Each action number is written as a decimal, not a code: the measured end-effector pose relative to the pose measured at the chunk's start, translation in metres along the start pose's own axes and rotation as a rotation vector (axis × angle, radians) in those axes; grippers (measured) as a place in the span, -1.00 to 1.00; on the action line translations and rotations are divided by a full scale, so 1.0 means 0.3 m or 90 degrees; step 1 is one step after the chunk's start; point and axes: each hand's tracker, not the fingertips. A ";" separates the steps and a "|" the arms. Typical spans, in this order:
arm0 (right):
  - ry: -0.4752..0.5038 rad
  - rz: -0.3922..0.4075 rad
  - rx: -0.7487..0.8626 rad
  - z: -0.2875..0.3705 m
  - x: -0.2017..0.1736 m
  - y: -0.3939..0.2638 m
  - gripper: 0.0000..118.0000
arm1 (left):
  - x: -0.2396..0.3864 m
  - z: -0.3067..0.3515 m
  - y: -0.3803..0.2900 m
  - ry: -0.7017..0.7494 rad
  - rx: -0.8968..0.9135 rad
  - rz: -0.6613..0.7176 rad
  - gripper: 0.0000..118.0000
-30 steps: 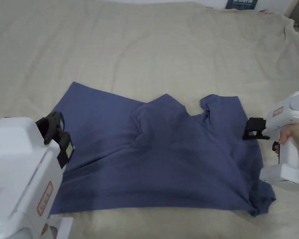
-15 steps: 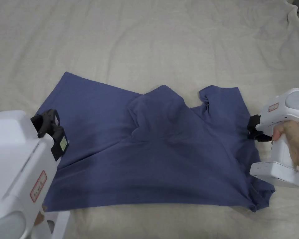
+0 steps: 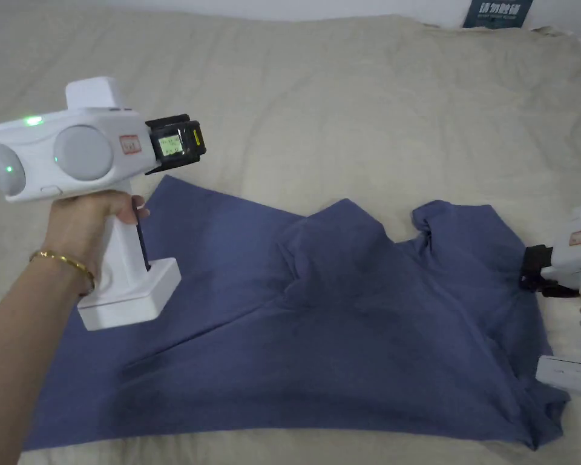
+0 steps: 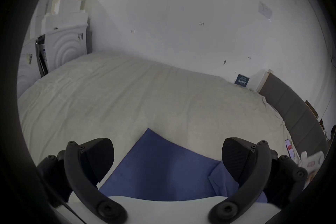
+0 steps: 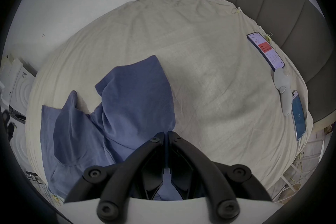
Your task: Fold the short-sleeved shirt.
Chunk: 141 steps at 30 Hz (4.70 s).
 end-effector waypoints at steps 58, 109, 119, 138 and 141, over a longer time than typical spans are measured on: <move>0.198 -0.059 0.379 0.949 0.070 0.154 -0.95 | -0.211 0.685 0.534 0.000 0.242 0.013 -1.00; 0.043 -0.001 0.540 1.269 -0.308 0.946 -0.95 | 0.148 0.365 1.112 0.183 0.344 -0.102 -1.00; -0.024 0.025 0.633 1.128 -0.475 1.249 -0.95 | 0.252 -0.049 1.247 0.235 0.409 -0.133 -1.00; 0.000 -0.029 0.392 0.188 -0.424 1.096 -0.95 | 0.147 -0.679 0.650 0.231 0.207 -0.203 -1.00; -0.009 -0.047 0.318 -0.008 -0.373 0.972 -0.95 | 0.096 -0.739 0.491 0.228 0.141 -0.201 -1.00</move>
